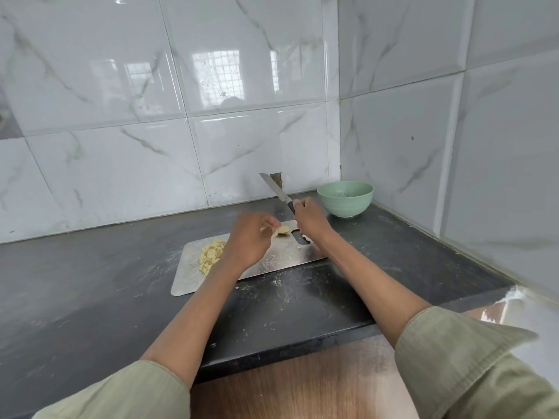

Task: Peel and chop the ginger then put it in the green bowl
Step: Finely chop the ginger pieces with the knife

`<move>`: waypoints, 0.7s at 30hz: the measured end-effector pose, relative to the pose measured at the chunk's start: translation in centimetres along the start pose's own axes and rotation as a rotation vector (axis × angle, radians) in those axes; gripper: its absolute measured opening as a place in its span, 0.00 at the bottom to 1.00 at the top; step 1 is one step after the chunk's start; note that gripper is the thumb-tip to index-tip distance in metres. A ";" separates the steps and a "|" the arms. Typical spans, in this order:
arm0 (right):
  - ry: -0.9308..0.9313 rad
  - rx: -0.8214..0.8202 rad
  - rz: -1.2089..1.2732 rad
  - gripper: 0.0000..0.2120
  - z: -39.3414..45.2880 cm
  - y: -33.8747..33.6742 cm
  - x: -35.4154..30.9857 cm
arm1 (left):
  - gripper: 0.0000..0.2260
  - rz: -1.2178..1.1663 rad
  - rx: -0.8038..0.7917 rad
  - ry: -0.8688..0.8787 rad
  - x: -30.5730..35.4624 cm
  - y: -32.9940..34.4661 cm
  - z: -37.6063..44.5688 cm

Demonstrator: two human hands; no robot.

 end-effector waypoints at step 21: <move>-0.180 0.010 -0.471 0.05 -7.7 -0.9 -2.3 | 0.04 -0.098 0.019 -0.212 -1.5 -1.3 -0.5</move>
Point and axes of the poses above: each hand's wrist, its own z-axis towards the middle knuckle, its own y-axis out of the palm, x = y × z, the point moved 4 cm from there along z, towards the middle knuckle, and after that the axes turned 9 degrees about -y, right-handed, at the moved point
